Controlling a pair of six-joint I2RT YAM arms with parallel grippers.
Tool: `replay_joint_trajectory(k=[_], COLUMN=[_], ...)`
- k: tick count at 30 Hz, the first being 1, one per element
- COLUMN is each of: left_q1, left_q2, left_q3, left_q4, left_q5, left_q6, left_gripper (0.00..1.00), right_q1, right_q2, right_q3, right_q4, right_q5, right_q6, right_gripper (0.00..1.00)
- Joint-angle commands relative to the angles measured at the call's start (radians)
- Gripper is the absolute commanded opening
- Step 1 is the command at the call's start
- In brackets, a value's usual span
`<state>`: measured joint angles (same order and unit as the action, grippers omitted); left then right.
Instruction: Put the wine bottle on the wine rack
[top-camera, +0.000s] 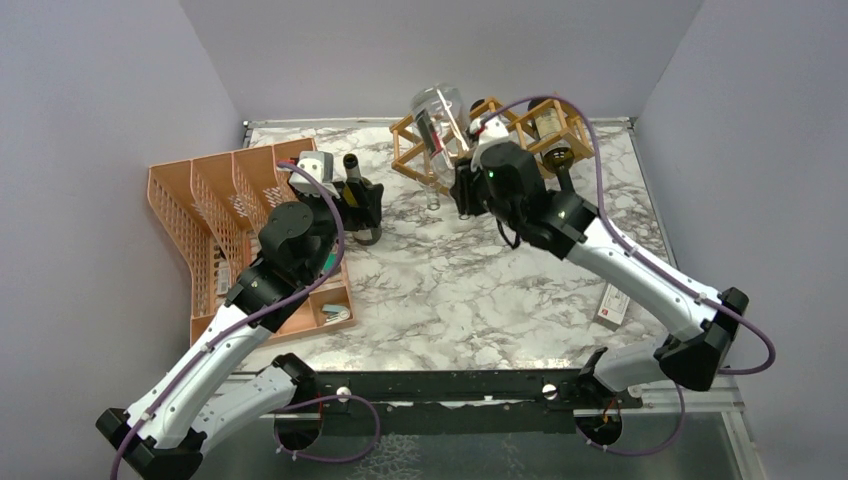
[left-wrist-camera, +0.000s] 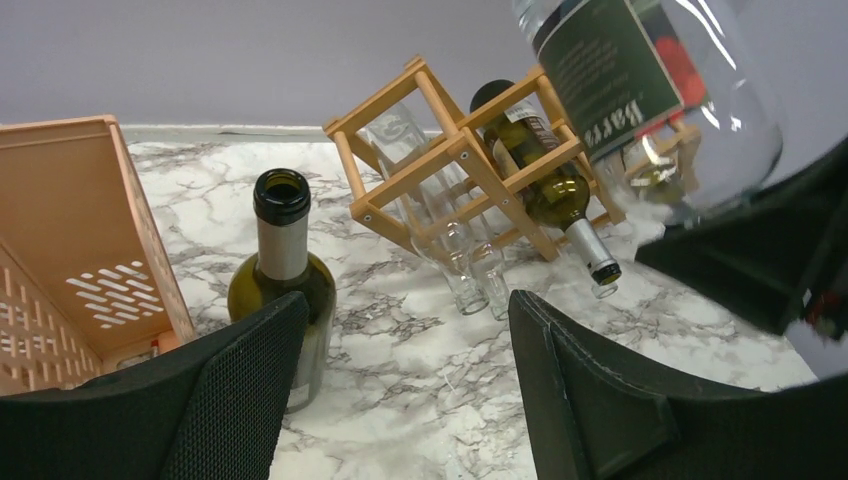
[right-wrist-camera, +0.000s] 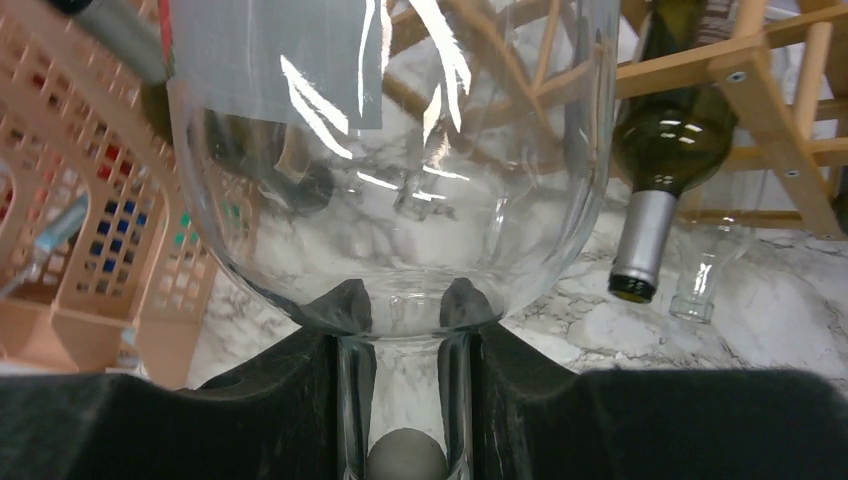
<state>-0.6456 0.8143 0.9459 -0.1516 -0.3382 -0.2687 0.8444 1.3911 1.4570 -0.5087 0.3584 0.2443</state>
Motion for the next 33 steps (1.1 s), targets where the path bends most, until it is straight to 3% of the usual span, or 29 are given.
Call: replay_joint_trajectory(k=[1,13,33], left_q1=[-0.002,-0.003,-0.002], left_q2=[-0.049,-0.069,-0.066], left_q3=[-0.029,-0.058,-0.059], left_q4=[0.004,-0.001,-0.012], left_q5=[-0.047,-0.039,-0.045], left_q6=[0.016,0.017,0.023], left_gripper=[0.79,0.82,0.83], right_q1=[-0.117,-0.232,-0.295], right_q2=[0.073,0.371,0.54], right_q3=[0.193,0.472,0.576], right_q4=[0.043,-0.083,-0.1], right_q5=[0.001,-0.156,-0.179], right_q6=[0.049,0.085,0.21], right_gripper=[0.01,0.01,0.03])
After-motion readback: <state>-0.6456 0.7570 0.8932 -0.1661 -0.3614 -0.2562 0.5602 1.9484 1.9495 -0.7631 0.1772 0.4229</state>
